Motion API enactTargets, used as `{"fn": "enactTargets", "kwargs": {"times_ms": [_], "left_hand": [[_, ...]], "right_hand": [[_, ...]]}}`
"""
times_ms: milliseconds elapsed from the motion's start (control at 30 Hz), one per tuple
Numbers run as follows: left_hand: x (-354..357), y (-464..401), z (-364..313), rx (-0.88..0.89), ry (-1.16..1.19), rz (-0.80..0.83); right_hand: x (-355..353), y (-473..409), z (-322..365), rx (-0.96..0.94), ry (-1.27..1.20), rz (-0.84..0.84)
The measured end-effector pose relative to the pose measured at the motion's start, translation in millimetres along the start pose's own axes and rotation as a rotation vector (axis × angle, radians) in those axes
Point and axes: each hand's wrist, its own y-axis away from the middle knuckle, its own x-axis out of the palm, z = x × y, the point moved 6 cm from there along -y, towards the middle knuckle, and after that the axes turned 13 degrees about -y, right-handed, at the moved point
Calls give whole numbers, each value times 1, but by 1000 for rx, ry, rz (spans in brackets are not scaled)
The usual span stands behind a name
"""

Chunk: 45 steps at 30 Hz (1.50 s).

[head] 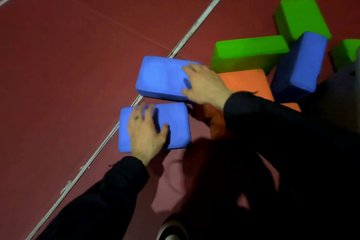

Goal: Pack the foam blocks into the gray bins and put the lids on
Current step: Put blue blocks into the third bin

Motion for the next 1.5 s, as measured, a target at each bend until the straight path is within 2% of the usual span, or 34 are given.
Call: {"fn": "enactTargets", "kwargs": {"times_ms": [67,133,167,233,333,433,533,633,733,800,933,1067,1233,1367,1433,1500], "left_hand": [[-13,2,43,-311,-23,-29],[-4,7,89,-578,62,131],[5,12,104,-643,147,240],[23,20,117,-650,416,358],[32,33,108,-613,659,279],[18,26,70,-456,707,162],[6,14,43,-344,654,130],[-10,11,41,-296,637,120],[-35,24,42,-234,608,84],[-61,36,42,-210,603,42],[-128,49,36,-152,634,-116],[-202,46,-26,31,662,-255],[-265,51,-149,350,681,-360],[-272,99,-277,724,587,-285],[-268,134,-335,916,500,-291],[-254,171,-388,1113,376,-314]], "right_hand": [[2,-39,-12,160,-136,-50],[14,-57,-34,372,-275,-48],[22,-59,-44,476,-304,-31],[33,-58,-55,594,-246,-18],[40,-59,-55,611,-231,-87],[37,-57,-54,482,-388,-228],[32,-48,-43,303,-681,-379],[23,-42,-22,255,-991,-349],[11,-36,1,234,-950,-221],[-12,-22,21,123,-883,-253],[-103,29,52,-179,-679,-450],[-221,111,39,-381,-598,-680],[-319,269,-33,-355,-565,-913],[-343,424,-104,-178,-486,-1049],[-346,490,-134,-84,-409,-1071],[-339,538,-157,18,-332,-1020]]}}
